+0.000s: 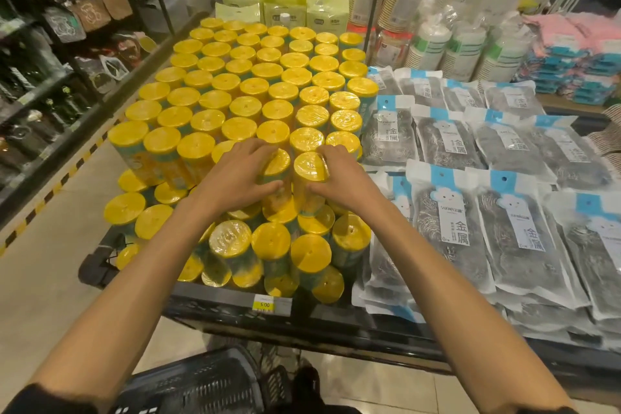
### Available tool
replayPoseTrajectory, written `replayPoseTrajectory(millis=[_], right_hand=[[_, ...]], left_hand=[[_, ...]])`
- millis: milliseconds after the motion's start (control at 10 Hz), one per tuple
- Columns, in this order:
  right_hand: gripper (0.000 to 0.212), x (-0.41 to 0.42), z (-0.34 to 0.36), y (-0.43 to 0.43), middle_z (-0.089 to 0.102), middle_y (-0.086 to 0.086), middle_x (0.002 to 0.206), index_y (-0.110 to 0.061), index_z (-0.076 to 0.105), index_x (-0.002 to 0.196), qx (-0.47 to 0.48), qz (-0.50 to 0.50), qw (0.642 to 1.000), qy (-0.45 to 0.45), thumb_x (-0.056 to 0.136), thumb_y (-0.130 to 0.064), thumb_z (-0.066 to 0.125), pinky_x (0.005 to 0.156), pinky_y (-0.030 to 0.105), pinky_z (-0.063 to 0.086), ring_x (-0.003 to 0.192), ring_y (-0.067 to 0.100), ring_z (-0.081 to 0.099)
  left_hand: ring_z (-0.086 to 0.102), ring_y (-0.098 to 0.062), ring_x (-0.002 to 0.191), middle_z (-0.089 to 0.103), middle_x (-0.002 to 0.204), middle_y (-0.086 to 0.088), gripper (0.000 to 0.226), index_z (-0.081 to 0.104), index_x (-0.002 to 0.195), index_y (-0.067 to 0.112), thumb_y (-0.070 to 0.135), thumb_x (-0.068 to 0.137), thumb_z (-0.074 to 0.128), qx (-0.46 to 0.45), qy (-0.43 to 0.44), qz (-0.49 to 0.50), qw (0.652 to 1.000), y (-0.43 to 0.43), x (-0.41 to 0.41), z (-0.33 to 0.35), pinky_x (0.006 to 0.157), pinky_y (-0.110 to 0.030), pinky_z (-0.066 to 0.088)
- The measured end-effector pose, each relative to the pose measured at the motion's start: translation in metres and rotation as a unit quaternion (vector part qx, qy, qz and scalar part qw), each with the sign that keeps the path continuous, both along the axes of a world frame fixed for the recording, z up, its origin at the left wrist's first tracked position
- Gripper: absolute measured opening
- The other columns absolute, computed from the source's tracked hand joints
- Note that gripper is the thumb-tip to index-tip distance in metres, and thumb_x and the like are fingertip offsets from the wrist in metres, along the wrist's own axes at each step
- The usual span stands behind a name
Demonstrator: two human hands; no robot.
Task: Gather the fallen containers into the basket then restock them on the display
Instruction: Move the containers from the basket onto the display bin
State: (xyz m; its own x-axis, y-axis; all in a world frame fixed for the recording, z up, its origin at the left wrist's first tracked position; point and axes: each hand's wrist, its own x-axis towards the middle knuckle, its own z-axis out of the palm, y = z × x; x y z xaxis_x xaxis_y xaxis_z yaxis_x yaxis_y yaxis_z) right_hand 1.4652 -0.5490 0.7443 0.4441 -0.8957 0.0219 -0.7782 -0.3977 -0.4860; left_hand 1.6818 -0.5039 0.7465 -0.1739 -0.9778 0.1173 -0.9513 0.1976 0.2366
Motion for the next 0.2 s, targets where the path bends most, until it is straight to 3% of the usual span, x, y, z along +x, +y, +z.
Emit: replayPoseTrajectory(millis=[200], right_hand=[[0.079, -0.019, -0.007, 0.02, 0.036, 0.016, 0.144, -0.013, 0.032, 0.147, -0.025, 0.039, 0.999, 0.009, 0.083, -0.037, 0.073, 0.099, 0.047, 0.044, 0.131, 0.036, 0.041]], left_hand=[[0.04, -0.033, 0.132, 0.04, 0.146, -0.012, 0.069, 0.041, 0.146, 0.018, 0.05, 0.088, 0.062, -0.017, 0.005, 0.031, 0.999, 0.042, -0.006, 0.004, 0.104, -0.048, 0.041]])
